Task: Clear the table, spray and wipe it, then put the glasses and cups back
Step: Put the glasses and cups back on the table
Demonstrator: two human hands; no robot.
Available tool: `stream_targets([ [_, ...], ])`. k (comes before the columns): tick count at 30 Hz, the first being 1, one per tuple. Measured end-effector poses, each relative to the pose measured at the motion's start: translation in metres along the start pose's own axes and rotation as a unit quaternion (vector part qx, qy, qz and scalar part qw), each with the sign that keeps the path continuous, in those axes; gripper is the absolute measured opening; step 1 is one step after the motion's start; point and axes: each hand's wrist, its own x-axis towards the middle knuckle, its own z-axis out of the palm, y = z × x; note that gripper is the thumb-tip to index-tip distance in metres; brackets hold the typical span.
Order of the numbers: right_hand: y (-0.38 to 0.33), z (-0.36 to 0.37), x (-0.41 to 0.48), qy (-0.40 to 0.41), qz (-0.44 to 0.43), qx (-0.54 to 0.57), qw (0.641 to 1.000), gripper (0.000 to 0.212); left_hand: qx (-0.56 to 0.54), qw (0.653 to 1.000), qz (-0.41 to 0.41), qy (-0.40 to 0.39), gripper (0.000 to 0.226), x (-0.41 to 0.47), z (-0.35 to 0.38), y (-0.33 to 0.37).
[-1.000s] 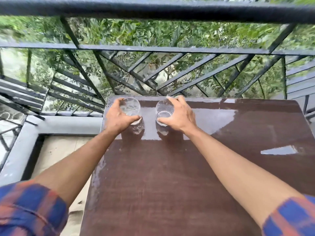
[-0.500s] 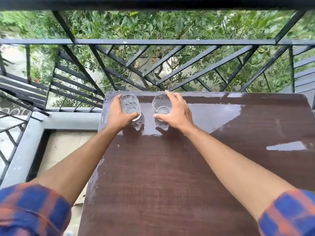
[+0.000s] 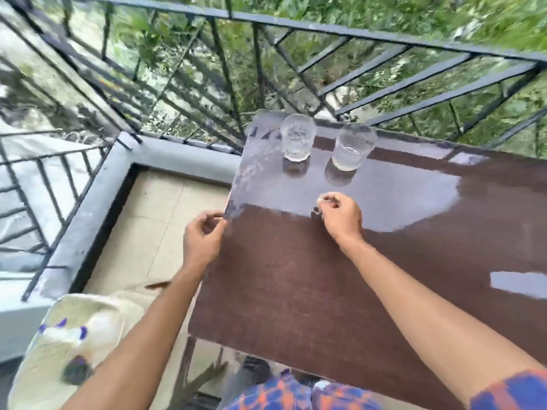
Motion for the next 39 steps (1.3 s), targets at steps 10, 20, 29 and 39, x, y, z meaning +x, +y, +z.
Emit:
stream_targets([
  [10, -0.041, 0.18, -0.177, -0.331, -0.242, -0.229, 0.883, 0.014, -0.108, 0.958, -0.193, 0.181, 0.015, -0.177, -0.147, -0.166],
  [20, -0.05, 0.312, -0.225, -0.483, -0.282, -0.415, 0.717, 0.051, -0.108, 0.901, -0.388, 0.163, 0.049, -0.202, -0.164, -0.256],
  [29, -0.003, 0.411, -0.201, -0.528, -0.286, -0.485, 0.636, 0.09, -0.182, 0.884, -0.358, 0.241, 0.11, -0.129, -0.131, -0.315],
  [39, 0.062, 0.462, -0.171, -0.566, -0.353, -0.417, 0.618, 0.088, -0.142, 0.87, -0.326, 0.342, 0.106, -0.111, -0.106, -0.322],
])
